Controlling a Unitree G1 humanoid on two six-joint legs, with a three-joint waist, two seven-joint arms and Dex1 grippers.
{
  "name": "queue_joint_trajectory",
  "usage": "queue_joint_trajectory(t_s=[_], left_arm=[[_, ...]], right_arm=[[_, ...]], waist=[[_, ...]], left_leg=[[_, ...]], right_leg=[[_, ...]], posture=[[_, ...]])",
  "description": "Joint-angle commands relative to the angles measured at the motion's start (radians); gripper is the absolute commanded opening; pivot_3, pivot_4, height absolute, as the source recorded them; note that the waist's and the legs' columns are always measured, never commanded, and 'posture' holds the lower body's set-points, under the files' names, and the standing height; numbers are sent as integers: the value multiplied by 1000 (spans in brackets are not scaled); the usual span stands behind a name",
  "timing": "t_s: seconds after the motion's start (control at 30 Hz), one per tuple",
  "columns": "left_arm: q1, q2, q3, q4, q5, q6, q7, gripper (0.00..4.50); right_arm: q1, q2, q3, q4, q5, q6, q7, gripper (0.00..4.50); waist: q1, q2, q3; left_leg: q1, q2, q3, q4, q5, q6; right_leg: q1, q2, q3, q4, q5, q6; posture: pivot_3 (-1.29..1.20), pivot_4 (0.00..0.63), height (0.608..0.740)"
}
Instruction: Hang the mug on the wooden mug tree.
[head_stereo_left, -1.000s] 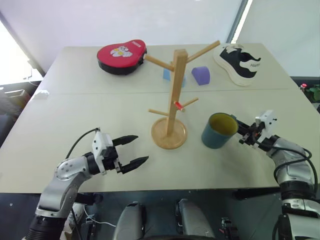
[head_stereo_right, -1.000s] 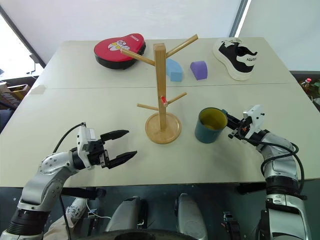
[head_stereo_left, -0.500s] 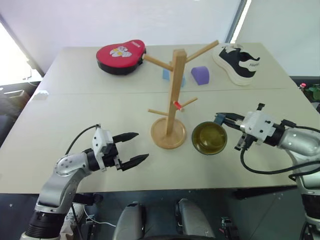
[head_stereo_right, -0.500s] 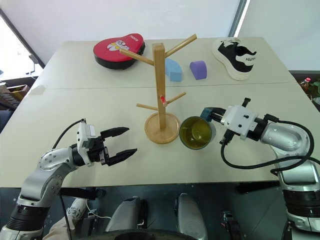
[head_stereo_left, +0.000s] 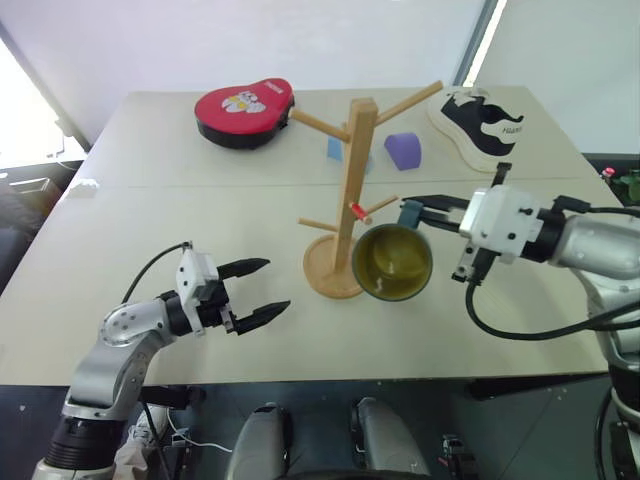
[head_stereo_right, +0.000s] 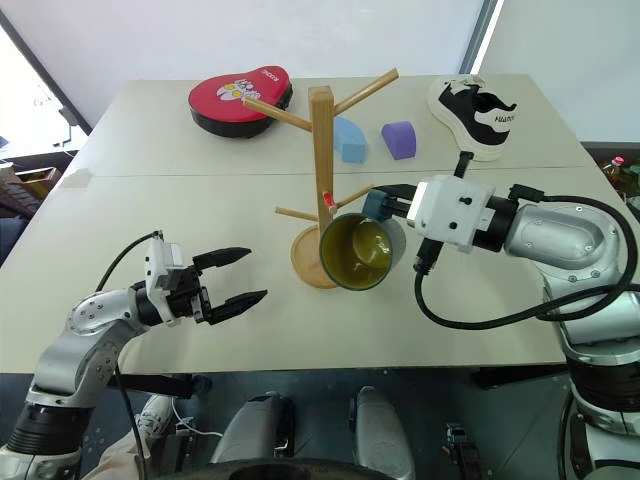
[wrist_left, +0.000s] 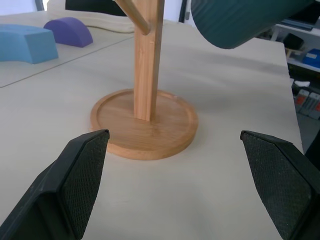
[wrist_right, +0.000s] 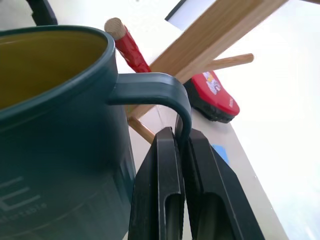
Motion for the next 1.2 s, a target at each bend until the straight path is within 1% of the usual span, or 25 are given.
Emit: queue_joint_trajectory(t_s=[0.03,0.37,0.53,0.63,0.8,1.2], left_arm=[[-20,9,28,-8,-12,-11,0,4500],[-65,11,55,3,-27,-1,4,4500],[-91,5,47,8,-29,8,9,4500],[-100,6,47,5,-31,15,12,4500],[-111,12,53,-17,-44,37,18,4500],[-140,52,99,-86,-147,124,20,4500]], right_arm=[[-54,-3,12,-73,19,40,-17,37],[-76,-1,30,-144,32,170,-58,37],[-97,9,0,-220,93,338,-121,37],[-119,12,1,-251,135,393,-132,37],[-134,-5,15,-288,145,469,-166,37],[-176,15,77,-315,158,586,-229,37]], waist=[[0,0,0],[0,0,0],[0,0,0],[-2,0,0],[0,0,0],[-1,0,0]], left_leg=[[0,0,0,0,0,0],[0,0,0,0,0,0],[0,0,0,0,0,0],[0,0,0,0,0,0],[-1,0,0,0,0,0],[-4,-1,0,0,0,0]], right_leg=[[0,0,0,0,0,0],[0,-1,0,0,0,0],[0,-2,-1,0,0,0],[-1,-2,-1,0,0,0],[-1,-3,-1,0,0,0],[-3,-4,-2,-1,0,0]], posture=[[0,150,735],[0,150,735],[0,150,735],[0,150,735],[0,150,735],[0,150,735]])
